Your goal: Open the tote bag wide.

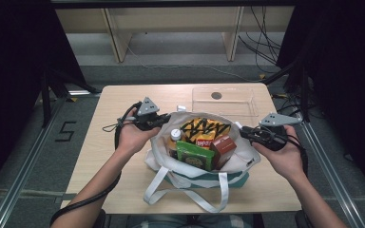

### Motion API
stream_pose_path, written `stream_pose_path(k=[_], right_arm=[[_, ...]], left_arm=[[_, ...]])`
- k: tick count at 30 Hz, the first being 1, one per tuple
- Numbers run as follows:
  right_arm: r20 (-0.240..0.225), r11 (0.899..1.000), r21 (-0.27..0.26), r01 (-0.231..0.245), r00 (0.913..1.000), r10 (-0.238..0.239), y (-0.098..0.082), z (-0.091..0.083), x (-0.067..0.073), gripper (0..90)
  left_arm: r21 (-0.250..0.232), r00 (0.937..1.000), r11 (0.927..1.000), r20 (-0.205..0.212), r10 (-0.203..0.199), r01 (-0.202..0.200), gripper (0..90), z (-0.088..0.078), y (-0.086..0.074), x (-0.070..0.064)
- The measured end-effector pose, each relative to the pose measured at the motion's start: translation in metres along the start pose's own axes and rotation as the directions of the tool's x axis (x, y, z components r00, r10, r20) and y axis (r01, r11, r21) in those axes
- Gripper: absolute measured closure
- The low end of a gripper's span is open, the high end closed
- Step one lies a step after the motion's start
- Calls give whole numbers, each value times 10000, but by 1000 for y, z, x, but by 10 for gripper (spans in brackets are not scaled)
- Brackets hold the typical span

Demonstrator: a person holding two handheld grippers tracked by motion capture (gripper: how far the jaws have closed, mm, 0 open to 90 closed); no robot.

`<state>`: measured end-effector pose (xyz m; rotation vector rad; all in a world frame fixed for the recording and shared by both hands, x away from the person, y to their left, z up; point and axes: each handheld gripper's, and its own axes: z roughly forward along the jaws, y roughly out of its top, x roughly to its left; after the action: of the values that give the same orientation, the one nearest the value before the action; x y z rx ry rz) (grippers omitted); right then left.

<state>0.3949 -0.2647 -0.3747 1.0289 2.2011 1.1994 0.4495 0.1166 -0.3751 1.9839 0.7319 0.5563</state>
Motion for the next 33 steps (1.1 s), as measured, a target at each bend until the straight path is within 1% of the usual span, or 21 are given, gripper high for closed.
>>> stream_pose_path(k=[1,4,5,7,9,10,12,13,15,16,17,20,21,22,23,25,26,28,29,32,33], right_arm=[[-18,10000,32,-6,10000,6,0,1,0,821],[-74,9998,189,5,10000,-4,2,3,-1,854],[-4,10000,70,-17,10000,17,2,4,-1,861],[-37,9999,151,-8,10000,8,3,6,-2,867],[-71,9998,195,-61,10000,62,3,8,-3,870],[-66,9997,207,132,9999,-131,4,9,-6,871],[-38,10000,64,23,10000,-23,3,12,-7,872],[-35,9998,104,-181,9998,182,3,13,-6,872],[-33,10000,22,-70,10000,70,3,15,-8,872],[-132,9998,189,17,9999,-15,4,15,-10,873],[-133,9994,216,-257,9996,260,4,15,-8,873],[-18,9996,38,-273,9996,273,4,18,-9,873],[-39,10000,45,-83,10000,84,4,18,-11,873],[-41,9994,155,-307,9995,307,4,18,-10,873],[-86,9998,205,-76,9999,78,4,19,-13,873],[-37,9990,239,-384,9993,385,3,21,-13,874],[-71,9990,265,-370,9993,372,3,22,-14,874],[9,9988,260,-426,9991,426,2,25,-15,874],[-36,9993,308,-206,9998,207,2,26,-18,874],[-22,9986,369,-384,9993,386,0,29,-19,875],[-24,9979,403,-499,9987,501,0,29,-18,875]], left_arm=[[-100,9999,9998,-19,-143,143,876,2,-1,0],[59,10000,10000,-14,-51,51,876,3,-2,2],[-43,9997,9998,-48,-219,218,876,4,-2,1],[84,9999,9999,-4,-122,122,876,6,-4,3],[55,9996,9996,-33,-277,277,876,8,-5,4],[109,9997,9996,-53,-255,255,876,9,-6,5],[107,9995,9994,-12,-331,331,876,11,-7,5],[249,9998,9995,-54,-189,191,876,11,-8,7],[150,9994,9993,-56,-354,354,876,13,-8,6],[293,9998,9993,-55,-214,215,875,13,-8,7],[294,9997,9993,-90,-210,212,876,13,-8,7],[294,9996,9992,-31,-272,273,876,16,-8,7],[199,9990,9989,-102,-425,427,876,17,-9,6],[203,9990,9988,-65,-446,448,875,18,-9,7],[263,9994,9991,-1,-335,335,875,18,-9,8],[205,9991,9989,-60,-424,425,876,20,-10,8],[290,9995,9991,-93,-300,302,875,21,-10,8],[290,9993,9989,-112,-358,361,876,23,-12,8],[345,9993,9987,-21,-366,367,876,24,-12,9],[463,9993,9983,-103,-358,363,876,26,-14,10],[379,9986,9980,-140,-504,509,876,28,-15,9]])
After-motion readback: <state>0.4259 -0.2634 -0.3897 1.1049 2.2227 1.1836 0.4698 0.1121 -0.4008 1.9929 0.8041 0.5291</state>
